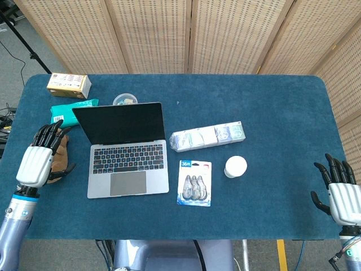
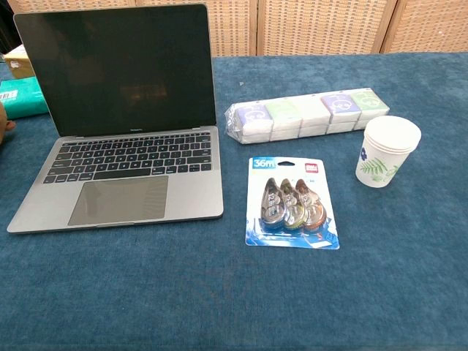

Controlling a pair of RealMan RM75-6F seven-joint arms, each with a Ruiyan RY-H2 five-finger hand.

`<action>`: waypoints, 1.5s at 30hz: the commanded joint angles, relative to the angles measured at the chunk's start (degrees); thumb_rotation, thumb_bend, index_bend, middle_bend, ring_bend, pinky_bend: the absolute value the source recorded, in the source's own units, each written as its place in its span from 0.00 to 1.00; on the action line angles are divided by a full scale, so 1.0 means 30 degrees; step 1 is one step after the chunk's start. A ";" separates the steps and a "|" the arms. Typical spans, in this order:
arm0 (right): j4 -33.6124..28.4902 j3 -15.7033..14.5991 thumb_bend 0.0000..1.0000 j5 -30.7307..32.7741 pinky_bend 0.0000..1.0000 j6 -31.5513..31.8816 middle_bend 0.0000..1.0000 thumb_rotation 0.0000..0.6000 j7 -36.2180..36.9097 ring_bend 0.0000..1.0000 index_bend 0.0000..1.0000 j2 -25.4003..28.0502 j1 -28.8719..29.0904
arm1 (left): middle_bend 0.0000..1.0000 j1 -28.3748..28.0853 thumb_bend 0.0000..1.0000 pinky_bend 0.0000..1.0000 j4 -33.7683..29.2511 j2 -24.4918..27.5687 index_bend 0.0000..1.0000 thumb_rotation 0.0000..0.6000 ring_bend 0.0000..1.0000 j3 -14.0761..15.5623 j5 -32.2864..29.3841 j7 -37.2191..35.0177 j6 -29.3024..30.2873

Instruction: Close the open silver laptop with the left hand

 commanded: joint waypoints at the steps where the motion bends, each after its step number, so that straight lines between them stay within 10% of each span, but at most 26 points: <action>1: -0.0007 -0.0007 0.38 -0.0001 0.00 -0.0008 0.00 1.00 -0.0015 0.00 0.16 -0.0007 0.0004 | 0.00 -0.0011 0.20 0.05 -0.0037 -0.0002 0.13 1.00 0.03 0.0032 0.0013 -0.0007 0.0041; 36: 0.0093 -0.0162 0.37 -0.0073 0.00 -0.0323 0.00 1.00 -0.0051 0.00 0.16 -0.0131 0.0139 | 0.00 -0.3289 0.20 0.05 -0.0896 0.2037 0.13 1.00 0.03 -0.1672 -0.2036 0.0014 -0.3999; 45: 0.0028 -0.0175 0.38 -0.0182 0.00 -0.0181 0.00 1.00 0.0128 0.00 0.16 -0.0027 0.0084 | 0.00 -0.4668 0.20 0.05 -0.1219 0.3391 0.13 1.00 0.03 -0.2443 -0.4167 -0.3243 -0.7309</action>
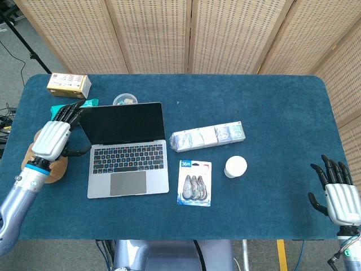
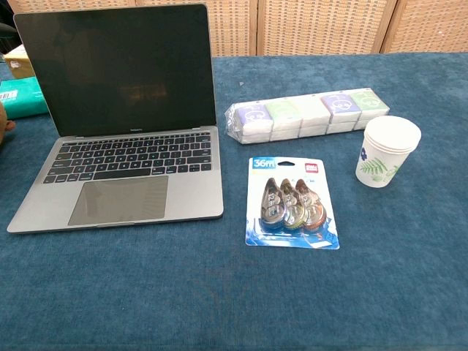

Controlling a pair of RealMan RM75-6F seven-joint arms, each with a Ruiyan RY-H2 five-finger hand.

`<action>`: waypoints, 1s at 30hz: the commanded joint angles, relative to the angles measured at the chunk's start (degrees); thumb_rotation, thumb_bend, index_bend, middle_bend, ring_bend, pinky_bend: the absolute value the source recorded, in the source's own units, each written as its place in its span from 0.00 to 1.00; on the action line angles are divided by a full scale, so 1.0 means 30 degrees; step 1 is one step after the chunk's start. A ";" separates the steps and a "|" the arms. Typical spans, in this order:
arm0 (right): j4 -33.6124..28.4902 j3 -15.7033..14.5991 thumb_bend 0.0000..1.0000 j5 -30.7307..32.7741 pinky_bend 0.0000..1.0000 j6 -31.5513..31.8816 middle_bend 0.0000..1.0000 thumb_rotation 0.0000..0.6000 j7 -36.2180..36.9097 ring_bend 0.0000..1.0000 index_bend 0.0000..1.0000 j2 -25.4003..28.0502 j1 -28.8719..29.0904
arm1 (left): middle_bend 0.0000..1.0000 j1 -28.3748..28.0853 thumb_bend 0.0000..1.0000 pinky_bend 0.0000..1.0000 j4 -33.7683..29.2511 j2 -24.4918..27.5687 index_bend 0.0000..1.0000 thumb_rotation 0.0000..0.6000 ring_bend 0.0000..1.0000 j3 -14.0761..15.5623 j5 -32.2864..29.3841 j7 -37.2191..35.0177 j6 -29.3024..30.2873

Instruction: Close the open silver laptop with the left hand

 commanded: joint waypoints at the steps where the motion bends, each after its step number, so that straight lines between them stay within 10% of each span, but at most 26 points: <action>1: -0.0009 0.0005 0.38 -0.0021 0.00 0.0042 0.00 1.00 0.0039 0.00 0.16 0.0021 -0.0015 | 0.00 -0.0750 0.20 0.05 0.0383 0.0566 0.13 1.00 0.03 -0.0242 -0.0869 -0.0872 -0.1419; 30: 0.0033 -0.0039 0.38 -0.0032 0.00 -0.0036 0.00 1.00 0.0206 0.00 0.16 0.0038 0.0012 | 0.00 -0.4803 0.20 0.05 0.4738 0.0137 0.12 1.00 0.00 0.0122 -0.2308 -0.0813 -0.7086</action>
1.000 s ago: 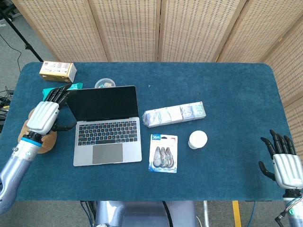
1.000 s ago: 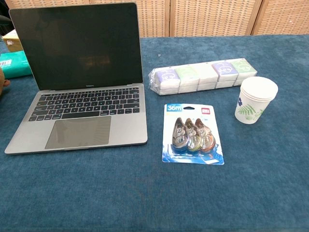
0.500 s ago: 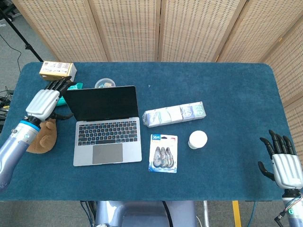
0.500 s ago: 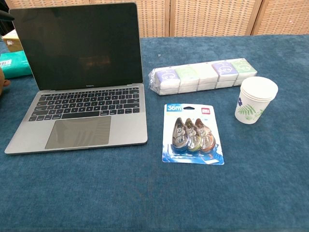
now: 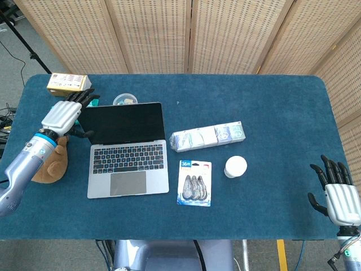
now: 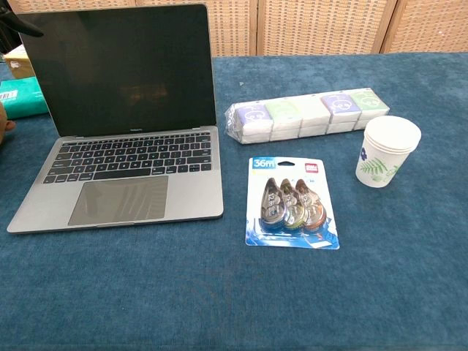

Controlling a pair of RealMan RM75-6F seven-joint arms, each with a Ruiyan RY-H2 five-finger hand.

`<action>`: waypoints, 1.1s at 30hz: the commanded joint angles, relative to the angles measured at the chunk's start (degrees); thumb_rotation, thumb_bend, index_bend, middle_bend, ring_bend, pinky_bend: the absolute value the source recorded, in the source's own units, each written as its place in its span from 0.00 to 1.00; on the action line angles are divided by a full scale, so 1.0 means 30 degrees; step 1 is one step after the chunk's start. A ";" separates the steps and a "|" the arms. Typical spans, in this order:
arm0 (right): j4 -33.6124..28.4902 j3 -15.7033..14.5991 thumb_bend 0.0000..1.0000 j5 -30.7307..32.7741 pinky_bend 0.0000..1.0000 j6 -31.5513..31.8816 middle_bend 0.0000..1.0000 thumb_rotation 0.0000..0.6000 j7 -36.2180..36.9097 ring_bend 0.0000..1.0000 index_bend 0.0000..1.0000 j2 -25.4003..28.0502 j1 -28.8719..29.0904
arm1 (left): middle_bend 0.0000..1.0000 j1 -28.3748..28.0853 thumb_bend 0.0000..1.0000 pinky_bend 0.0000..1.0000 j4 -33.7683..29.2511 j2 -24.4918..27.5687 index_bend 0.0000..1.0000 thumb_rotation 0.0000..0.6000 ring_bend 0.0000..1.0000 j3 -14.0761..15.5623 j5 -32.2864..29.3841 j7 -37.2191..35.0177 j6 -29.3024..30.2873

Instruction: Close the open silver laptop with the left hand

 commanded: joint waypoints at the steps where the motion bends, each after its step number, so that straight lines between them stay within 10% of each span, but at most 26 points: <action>1: -0.0003 -0.0003 0.37 -0.0014 0.00 0.0011 0.00 1.00 0.0053 0.00 0.16 0.0027 -0.0008 | 0.00 -0.0323 0.20 0.05 0.0503 -0.0282 0.12 1.00 0.00 0.0100 0.0151 -0.0530 -0.0505; 33: -0.0021 0.0019 0.37 0.0075 0.00 -0.0055 0.00 1.00 0.0174 0.00 0.16 0.0119 0.0004 | 0.00 -0.2158 0.20 0.05 0.3165 -0.2062 0.15 1.00 0.02 0.0214 0.0789 -0.3645 -0.2557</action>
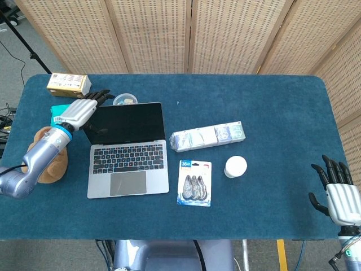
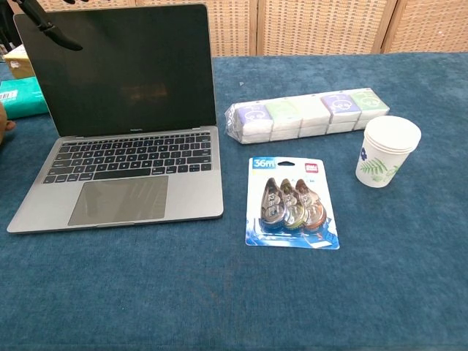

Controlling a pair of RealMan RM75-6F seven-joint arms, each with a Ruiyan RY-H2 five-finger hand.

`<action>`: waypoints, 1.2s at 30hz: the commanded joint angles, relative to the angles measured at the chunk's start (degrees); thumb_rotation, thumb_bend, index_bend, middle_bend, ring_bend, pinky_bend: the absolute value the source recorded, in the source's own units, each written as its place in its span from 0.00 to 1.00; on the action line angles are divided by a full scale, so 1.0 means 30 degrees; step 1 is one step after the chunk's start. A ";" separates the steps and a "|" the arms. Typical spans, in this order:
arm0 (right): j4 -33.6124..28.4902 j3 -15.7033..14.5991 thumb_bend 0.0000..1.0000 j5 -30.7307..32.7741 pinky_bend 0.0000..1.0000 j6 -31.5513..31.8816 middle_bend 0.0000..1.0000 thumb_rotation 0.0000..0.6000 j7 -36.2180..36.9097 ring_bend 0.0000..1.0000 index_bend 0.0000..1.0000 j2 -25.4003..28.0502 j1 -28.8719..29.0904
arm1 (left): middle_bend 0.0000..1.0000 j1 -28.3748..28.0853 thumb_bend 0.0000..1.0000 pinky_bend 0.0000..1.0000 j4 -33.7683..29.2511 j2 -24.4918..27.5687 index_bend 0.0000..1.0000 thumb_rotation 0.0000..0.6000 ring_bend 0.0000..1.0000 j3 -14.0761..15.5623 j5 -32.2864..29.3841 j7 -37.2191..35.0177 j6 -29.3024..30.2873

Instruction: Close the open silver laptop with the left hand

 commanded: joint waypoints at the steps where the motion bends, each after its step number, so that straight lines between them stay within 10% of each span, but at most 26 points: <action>1: -0.0016 0.0007 0.37 -0.0005 0.00 0.0019 0.00 1.00 0.0024 0.00 0.16 0.0014 -0.0006 | 0.00 -0.0055 0.20 0.05 -0.0023 -0.0053 0.16 1.00 0.03 -0.0039 -0.0052 -0.0142 0.0015; 36: -0.0098 0.0065 0.37 -0.0088 0.00 0.0239 0.00 1.00 0.0162 0.00 0.16 0.0094 -0.0074 | 0.16 -0.0224 0.20 0.19 -0.1051 -0.0295 0.33 1.00 0.20 0.0062 -0.0905 -0.0249 0.0558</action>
